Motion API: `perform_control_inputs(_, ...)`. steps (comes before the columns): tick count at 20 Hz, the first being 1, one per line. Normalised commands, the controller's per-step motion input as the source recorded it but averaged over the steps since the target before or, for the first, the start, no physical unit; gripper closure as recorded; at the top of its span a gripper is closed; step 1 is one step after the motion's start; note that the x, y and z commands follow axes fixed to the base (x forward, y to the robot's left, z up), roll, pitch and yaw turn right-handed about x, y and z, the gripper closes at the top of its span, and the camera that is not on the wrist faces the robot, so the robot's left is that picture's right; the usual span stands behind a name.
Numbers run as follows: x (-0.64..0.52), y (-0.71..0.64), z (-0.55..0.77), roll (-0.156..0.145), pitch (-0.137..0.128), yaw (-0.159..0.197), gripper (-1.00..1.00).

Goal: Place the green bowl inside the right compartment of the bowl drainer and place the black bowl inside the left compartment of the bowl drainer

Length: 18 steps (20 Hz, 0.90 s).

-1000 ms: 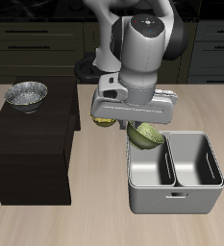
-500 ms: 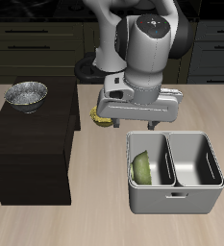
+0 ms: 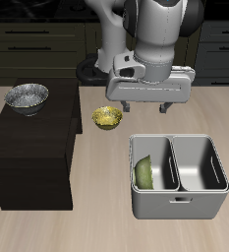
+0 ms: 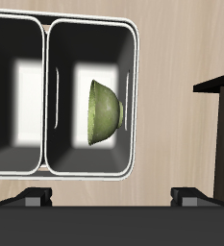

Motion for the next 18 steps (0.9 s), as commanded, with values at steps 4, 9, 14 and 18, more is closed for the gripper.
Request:
perform_control_inputs(4, -0.32, 0.03, 0.38, 0.017, -0.055, 0.019, -1.0)
perform_control_inputs(9, -0.26, -0.09, 0.4, 0.013, -0.032, 0.011, -1.0)
perform_control_inputs(14, -0.17, -0.08, 0.34, 0.034, -0.009, 0.02, -1.0)
perform_control_inputs(18, -0.19, -0.22, 0.44, -0.019, -0.039, 0.021, -1.0)
